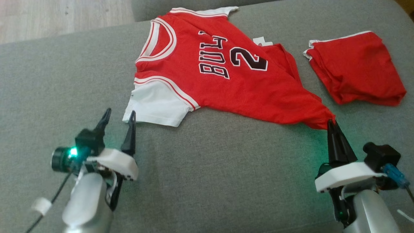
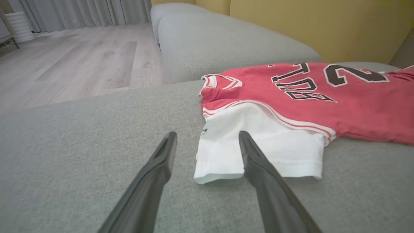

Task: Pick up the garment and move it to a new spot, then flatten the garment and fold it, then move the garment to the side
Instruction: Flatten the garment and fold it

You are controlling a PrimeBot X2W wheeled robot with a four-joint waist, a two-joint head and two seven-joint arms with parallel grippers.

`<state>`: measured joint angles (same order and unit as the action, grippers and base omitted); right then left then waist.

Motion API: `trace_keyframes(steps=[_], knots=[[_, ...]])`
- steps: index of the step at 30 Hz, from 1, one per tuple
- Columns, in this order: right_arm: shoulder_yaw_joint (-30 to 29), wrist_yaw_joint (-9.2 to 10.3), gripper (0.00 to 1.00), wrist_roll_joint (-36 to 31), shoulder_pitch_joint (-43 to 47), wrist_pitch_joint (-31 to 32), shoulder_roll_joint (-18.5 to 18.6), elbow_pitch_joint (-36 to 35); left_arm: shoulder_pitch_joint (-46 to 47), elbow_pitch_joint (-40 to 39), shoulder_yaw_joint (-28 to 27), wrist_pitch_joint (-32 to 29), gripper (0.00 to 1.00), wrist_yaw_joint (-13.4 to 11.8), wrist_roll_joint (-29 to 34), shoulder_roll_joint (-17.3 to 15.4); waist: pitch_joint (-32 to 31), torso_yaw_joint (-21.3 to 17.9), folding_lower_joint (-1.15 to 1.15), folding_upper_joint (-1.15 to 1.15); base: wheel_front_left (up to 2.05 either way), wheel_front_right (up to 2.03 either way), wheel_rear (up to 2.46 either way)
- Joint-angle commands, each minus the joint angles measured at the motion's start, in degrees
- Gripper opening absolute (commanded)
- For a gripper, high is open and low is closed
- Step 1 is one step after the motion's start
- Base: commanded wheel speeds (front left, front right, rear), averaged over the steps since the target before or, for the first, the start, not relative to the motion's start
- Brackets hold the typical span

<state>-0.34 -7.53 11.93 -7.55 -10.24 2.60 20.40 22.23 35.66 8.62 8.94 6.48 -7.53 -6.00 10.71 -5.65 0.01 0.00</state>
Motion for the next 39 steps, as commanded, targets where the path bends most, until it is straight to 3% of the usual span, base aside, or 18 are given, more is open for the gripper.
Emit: trace_keyframes(steps=[1,21,22,24,29,39], knots=[[1.5,0.04,0.0,-0.4,-1.7,-0.8,0.3,-1.5,2.6,-1.0,-1.7,0.0,1.0,-0.3,0.2,-1.6,0.3,-0.2,-0.01,0.0,0.0,0.0,0.0],[1.3,0.04,0.0,-0.5,-3.9,-1.6,0.3,-1.3,11.5,19.3,3.3,-13.0,1.0,0.3,1.1,-3.7,2.8,-3.2,-0.01,0.0,0.0,0.0,0.0],[1.3,0.04,0.0,-0.4,-3.9,-1.7,0.3,-1.3,11.6,19.8,3.5,-13.7,0.89,0.4,0.9,-3.6,2.8,-3.2,-0.01,0.0,0.0,0.0,0.0],[1.2,0.04,0.0,-0.4,-3.9,-1.8,0.3,-1.3,11.8,20.4,4.4,-14.6,0.0,0.7,0.6,-3.4,2.7,-3.1,-0.01,0.0,0.0,0.0,0.0],[0.9,0.04,0.0,-0.7,-4.0,-1.9,0.3,-1.5,11.8,19.5,5.6,-12.9,0.0,0.9,-1.0,-3.3,2.3,-2.3,-0.01,0.0,0.0,0.0,0.0],[0.7,0.04,0.0,-2.5,-4.1,-1.1,0.3,-3.6,10.5,12.9,3.9,-1.8,0.0,1.0,-5.5,-3.7,0.0,0.6,-0.01,0.0,0.0,0.0,0.0]])
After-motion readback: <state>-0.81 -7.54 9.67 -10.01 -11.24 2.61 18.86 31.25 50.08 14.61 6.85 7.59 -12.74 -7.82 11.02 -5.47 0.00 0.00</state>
